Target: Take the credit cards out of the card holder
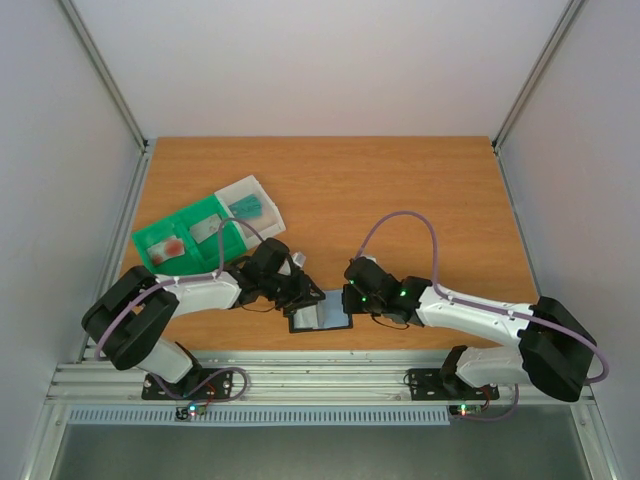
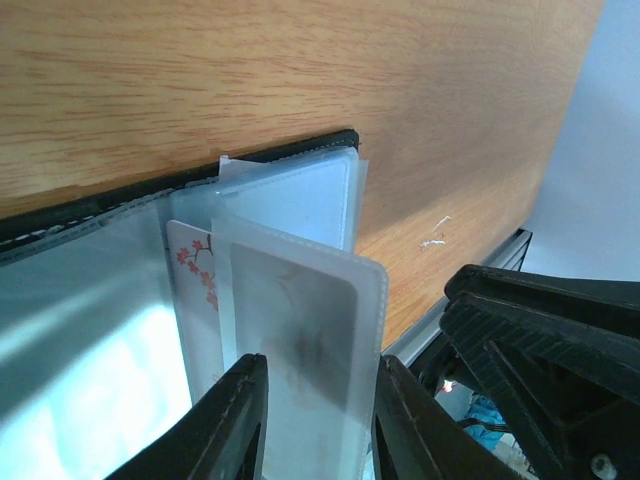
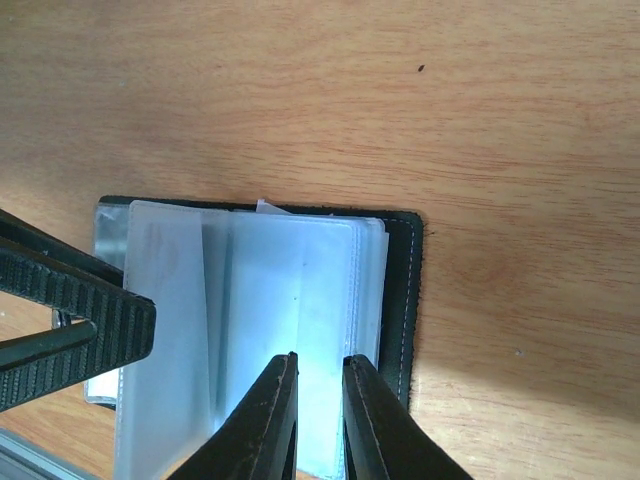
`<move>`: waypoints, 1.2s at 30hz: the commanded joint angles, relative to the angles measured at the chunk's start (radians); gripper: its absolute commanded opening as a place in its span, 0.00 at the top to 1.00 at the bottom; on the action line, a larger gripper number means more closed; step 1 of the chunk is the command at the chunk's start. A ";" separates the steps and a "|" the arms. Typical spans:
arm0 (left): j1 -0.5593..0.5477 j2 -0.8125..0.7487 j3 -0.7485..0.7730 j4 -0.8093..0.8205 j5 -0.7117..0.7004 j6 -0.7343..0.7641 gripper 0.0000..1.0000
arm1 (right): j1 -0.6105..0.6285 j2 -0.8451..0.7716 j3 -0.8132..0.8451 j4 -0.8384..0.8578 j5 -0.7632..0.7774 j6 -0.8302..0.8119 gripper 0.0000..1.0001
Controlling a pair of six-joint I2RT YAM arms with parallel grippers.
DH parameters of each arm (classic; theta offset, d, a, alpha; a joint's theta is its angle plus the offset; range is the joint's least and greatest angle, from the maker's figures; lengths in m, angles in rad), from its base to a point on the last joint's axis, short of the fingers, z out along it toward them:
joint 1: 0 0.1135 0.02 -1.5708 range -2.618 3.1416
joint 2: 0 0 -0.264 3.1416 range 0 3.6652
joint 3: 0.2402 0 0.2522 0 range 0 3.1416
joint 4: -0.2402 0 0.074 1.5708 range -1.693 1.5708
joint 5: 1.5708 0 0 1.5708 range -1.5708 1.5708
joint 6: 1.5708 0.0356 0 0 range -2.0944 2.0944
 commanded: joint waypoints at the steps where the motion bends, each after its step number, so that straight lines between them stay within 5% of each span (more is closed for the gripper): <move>1: -0.007 0.004 0.031 0.009 -0.025 0.026 0.69 | 0.003 -0.028 -0.001 -0.022 0.030 -0.010 0.85; 20: -0.026 0.034 0.042 0.112 0.017 -0.023 0.64 | 0.003 -0.085 0.001 -0.039 0.024 -0.010 0.85; 36: -0.026 -0.013 0.052 -0.143 -0.178 0.079 0.69 | 0.002 0.042 0.001 0.063 -0.064 -0.009 0.86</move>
